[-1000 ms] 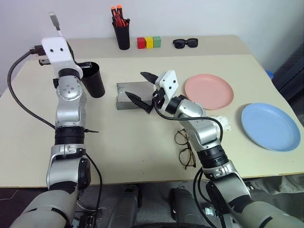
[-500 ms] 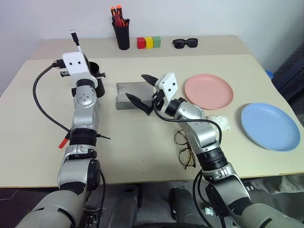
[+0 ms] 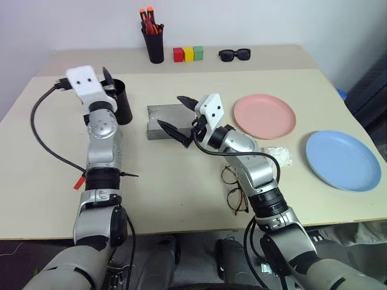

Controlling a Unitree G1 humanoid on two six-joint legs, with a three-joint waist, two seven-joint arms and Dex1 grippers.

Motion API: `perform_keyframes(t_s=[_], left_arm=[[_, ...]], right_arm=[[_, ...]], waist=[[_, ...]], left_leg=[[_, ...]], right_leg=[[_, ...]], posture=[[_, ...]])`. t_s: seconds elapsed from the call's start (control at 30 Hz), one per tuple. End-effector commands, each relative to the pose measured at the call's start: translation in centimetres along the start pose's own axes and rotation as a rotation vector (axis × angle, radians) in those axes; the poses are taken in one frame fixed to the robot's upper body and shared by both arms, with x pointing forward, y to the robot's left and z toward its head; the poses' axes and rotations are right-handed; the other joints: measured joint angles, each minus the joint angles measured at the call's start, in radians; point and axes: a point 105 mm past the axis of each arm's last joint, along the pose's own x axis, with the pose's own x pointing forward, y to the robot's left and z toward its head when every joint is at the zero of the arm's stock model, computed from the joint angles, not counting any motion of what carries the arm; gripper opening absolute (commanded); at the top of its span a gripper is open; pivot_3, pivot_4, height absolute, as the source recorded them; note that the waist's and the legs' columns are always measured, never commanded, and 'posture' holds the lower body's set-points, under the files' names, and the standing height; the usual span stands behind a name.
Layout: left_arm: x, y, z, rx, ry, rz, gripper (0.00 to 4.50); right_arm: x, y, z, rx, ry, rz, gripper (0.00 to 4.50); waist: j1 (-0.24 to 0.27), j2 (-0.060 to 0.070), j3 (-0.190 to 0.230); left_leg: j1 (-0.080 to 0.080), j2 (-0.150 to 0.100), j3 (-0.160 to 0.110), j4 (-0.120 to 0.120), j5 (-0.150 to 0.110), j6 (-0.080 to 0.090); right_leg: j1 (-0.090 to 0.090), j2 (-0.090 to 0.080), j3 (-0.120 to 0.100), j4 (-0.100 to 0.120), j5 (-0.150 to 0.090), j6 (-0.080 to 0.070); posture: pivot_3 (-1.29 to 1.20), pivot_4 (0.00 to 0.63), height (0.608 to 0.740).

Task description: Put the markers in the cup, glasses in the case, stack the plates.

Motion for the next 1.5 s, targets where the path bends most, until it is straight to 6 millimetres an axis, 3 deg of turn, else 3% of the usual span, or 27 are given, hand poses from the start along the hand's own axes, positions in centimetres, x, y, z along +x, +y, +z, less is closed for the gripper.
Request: perform_keyframes(t_s=[0.03, 0.1, 0.2, 0.33, 0.5, 0.67, 0.87, 1.0, 1.5], left_arm=[[-0.8, 2.3, 1.8, -0.067, 0.074, -0.056, 3.19], [-2.4, 2.5, 2.0, -0.125, 0.178, -0.213, 3.19], [-5.4, 4.2, 1.8, -0.042, 0.322, -0.325, 3.19], [-8.9, 7.4, -0.3, 0.084, 0.561, -0.328, 3.19], [-11.7, 9.7, -2.6, 0.126, 0.761, -0.285, 3.19], [-13.3, 10.3, -4.0, 0.214, 0.922, -0.295, 3.19], [-14.9, 10.7, -5.4, 0.219, 1.071, -0.326, 3.19], [-15.5, 11.7, -6.1, 0.254, 1.13, -0.305, 4.43], [-14.7, 11.3, -6.8, 0.222, 1.068, -0.276, 4.47]], right_arm=[[0.0, -0.1, 1.9, -0.035, -0.059, 0.0, 4.5], [-0.4, -0.4, 1.7, -0.039, -0.049, -0.008, 4.5], [-0.8, -0.9, 1.4, -0.045, -0.033, -0.016, 4.5], [-2.0, -0.3, 0.9, -0.016, 0.02, 0.113, 4.5], [-6.4, 3.7, -0.9, 0.006, 0.189, 0.495, 4.5], [-7.1, 3.7, -1.6, -0.008, 0.234, 0.506, 4.5], [-6.6, 3.6, -1.7, -0.019, 0.222, 0.466, 4.5], [-6.7, 3.7, -1.9, -0.03, 0.226, 0.455, 4.5], [-6.0, 3.3, -2.4, -0.058, 0.228, 0.425, 4.5]], waist=[[-0.004, 0.0, 0.0], [-0.015, 0.0, 0.0], [-0.021, 0.0, 0.0], [-0.022, 0.0, 0.0], [-0.011, 0.0, 0.0], [-0.015, 0.0, 0.0], [-0.014, 0.0, 0.0], [-0.012, 0.0, 0.0], [0.007, 0.001, -0.001]], left_leg=[[0.0, 0.0, -0.001, 0.0, 0.0, 0.0], [0.0, 0.0, -0.002, 0.0, 0.0, 0.0], [0.0, 0.001, -0.004, 0.0, 0.0, 0.0], [0.001, 0.001, -0.005, 0.0, 0.0, 0.0], [0.001, 0.001, -0.005, 0.0, 0.0, 0.0], [0.001, 0.001, -0.005, 0.0, 0.0, -0.001], [0.001, 0.001, -0.005, -0.001, 0.0, -0.001], [0.001, 0.001, -0.005, -0.001, -0.001, -0.002], [0.001, 0.001, -0.004, -0.002, -0.002, -0.004]], right_leg=[[0.0, 0.0, 0.0, 0.0, 0.0, 0.0], [0.0, 0.0, 0.0, 0.0, 0.0, 0.0], [0.0, 0.0, 0.0, 0.0, 0.0, 0.0], [0.001, 0.001, 0.0, 0.0, 0.0, -0.001], [0.002, 0.0, 0.0, -0.001, -0.001, -0.001], [0.001, 0.001, 0.0, -0.001, -0.001, -0.002], [0.0, 0.0, 0.0, -0.001, -0.001, -0.002], [0.0, 0.0, 0.0, -0.001, -0.001, -0.002], [0.0, -0.001, 0.0, -0.002, -0.002, -0.005]], posture=[[0.0, 0.15, 0.74], [0.0, 0.15, 0.74], [0.0, 0.15, 0.74], [0.0, 0.15, 0.74], [0.0, 0.15, 0.74], [0.0, 0.15, 0.74], [0.0, 0.15, 0.74], [0.0, 0.15, 0.74], [0.0, 0.15, 0.74]])
